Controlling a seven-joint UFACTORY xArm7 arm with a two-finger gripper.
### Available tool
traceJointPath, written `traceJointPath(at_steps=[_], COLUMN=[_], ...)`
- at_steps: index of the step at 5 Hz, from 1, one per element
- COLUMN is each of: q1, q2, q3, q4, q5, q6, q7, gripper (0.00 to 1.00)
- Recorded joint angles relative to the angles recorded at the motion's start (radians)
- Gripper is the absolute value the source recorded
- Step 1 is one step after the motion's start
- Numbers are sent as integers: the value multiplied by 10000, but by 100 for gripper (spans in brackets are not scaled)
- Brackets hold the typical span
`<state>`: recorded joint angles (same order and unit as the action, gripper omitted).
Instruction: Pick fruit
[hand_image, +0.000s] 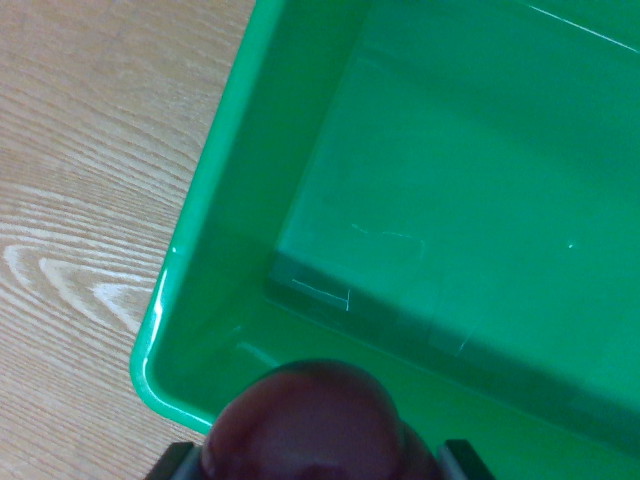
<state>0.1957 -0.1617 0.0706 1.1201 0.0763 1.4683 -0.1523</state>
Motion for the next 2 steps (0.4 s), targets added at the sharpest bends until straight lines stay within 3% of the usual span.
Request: traceJointPath(at_steps=[2], q1=[-1], q2=[-37], q3=[-1], q4=[40], q5=[0], q6=[77], q7=[3], gripper=[100])
